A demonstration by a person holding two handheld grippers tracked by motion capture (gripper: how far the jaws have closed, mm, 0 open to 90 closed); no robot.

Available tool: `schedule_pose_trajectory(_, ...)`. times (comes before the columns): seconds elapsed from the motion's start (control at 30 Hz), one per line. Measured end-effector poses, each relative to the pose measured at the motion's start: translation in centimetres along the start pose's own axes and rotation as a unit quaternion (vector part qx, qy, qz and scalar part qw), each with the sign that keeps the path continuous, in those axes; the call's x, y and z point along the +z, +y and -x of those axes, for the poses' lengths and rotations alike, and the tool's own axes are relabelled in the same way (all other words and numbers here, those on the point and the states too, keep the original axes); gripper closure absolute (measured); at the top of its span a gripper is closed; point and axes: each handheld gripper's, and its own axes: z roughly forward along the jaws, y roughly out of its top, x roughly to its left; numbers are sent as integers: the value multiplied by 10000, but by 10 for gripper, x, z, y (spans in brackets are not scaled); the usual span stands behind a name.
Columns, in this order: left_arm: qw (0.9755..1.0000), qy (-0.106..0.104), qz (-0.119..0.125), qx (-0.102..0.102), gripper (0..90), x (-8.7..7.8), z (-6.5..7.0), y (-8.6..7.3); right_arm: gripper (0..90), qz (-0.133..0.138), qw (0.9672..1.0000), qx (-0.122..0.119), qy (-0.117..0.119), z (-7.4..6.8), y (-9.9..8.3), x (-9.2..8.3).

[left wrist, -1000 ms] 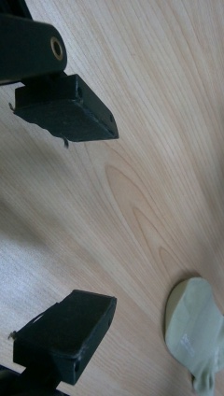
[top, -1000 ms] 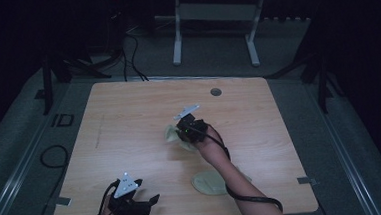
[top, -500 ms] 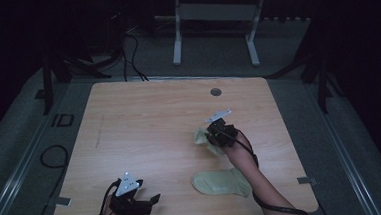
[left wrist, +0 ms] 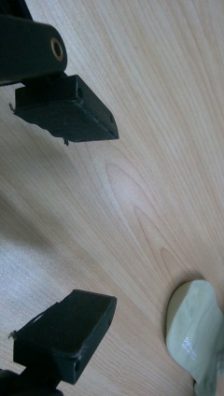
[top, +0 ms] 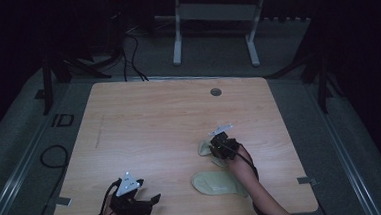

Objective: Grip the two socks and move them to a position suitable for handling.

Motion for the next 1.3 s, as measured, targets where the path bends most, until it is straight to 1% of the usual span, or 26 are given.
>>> schedule_pose_trajectory(0.07, 10000, -12, -8, 65, 164, 0, 1, 1, 731, 13, 10000, 22, 17, -2, -1, -1)
schedule_pose_trajectory(0.1, 10000, -26, -12, 92, 159, 0, 2, 1, 665, 45, 9999, 78, 94, -3, -3, -1)
schedule_pose_trajectory(0.13, 9999, -18, -20, 119, 159, 0, 3, 1, 665, 45, 9999, 78, 94, -3, -3, -1)
schedule_pose_trajectory(0.2, 9999, -31, -43, 158, 150, 2, 4, 3, 582, 90, 9995, 204, 232, -2, -3, 0)
schedule_pose_trajectory(0.27, 9998, -10, -46, 183, 140, 4, 4, 6, 535, 103, 9995, 214, 215, -4, -3, 1)
schedule_pose_trajectory(0.3, 9998, -47, -50, 191, 140, 5, 4, 8, 516, 107, 9994, 223, 225, -4, -2, 1)
schedule_pose_trajectory(0.43, 9996, -10, 14, 284, 140, 8, 5, 18, 466, 65, 9994, 211, 276, -4, 2, 4)
schedule_pose_trajectory(0.47, 9995, -9, 22, 321, 140, 9, 5, 21, 425, 23, 9990, 205, 387, -3, 3, 4)
schedule_pose_trajectory(0.53, 9994, -12, 67, 343, 141, 12, 5, 27, 424, 16, 9988, 227, 444, -2, 4, 2)
schedule_pose_trajectory(0.57, 9993, -20, 87, 367, 143, 14, 5, 30, 425, 158, 9981, 314, 507, 1, 5, -7)
schedule_pose_trajectory(0.63, 9990, -24, 90, 435, 148, 18, 5, 38, 435, 194, 9979, 313, 525, 2, 6, -11)
schedule_pose_trajectory(0.67, 9988, -49, 127, 468, 153, 19, 6, 41, 457, 249, 9978, 290, 544, 2, 6, -16)
schedule_pose_trajectory(0.7, 9981, -123, 250, 546, 174, 21, 6, 47, 464, 257, 9977, 244, 571, 1, 5, -19)
schedule_pose_trajectory(0.73, 9968, -292, 395, 628, 277, 24, 8, 55, 526, 216, 9979, 97, 598, -3, 2, -27)
schedule_pose_trajectory(0.77, 9968, -292, 395, 628, 315, 24, 8, 55, 535, 210, 9978, 92, 615, -5, 0, -29)
schedule_pose_trajectory(0.83, 9960, -290, 390, 745, 336, 30, 11, 66, 543, 215, 9976, 113, 647, -6, -2, -31)
schedule_pose_trajectory(0.87, 9953, -299, 365, 846, 358, 34, 13, 73, 552, 212, 9974, 104, 678, -8, -4, -33)
schedule_pose_trajectory(0.9, 9947, -298, 366, 912, 413, 37, 14, 76, 562, 179, 9974, 12, 699, -11, -7, -34)
schedule_pose_trajectory(0.93, 9940, -296, 361, 987, 499, 41, 16, 81, 578, 150, 9975, -84, 683, -15, -12, -35)
schedule_pose_trajectory(0.97, 9923, -378, 326, 1136, 563, 52, 19, 91, 583, 124, 9974, -119, 703, -17, -15, -35)
schedule_pose_trajectory(1.0, 9923, -378, 326, 1136, 584, 52, 19, 91, 587, 106, 9972, -174, 720, -19, -17, -35)
schedule_pose_trajectory(1.03, 9918, -365, 287, 1193, 584, 58, 20, 96, 587, 106, 9972, -174, 720, -19, -17, -35)
schedule_pose_trajectory(1.07, 9910, -429, 259, 1242, 619, 66, 21, 103, 599, 94, 9975, -214, 662, -21, -18, -34)
schedule_pose_trajectory(1.1, 9909, -452, 258, 1240, 632, 73, 22, 108, 600, 31, 9977, -311, 606, -24, -21, -31)
schedule_pose_trajectory(1.17, 9906, -469, 236, 1262, 633, 86, 23, 117, 600, 18, 9977, -322, 597, -25, -21, -30)
schedule_pose_trajectory(1.3, 9898, -404, 32, 1365, 640, 116, 25, 132, 594, 15, 9984, -380, 428, -25, -25, -26)
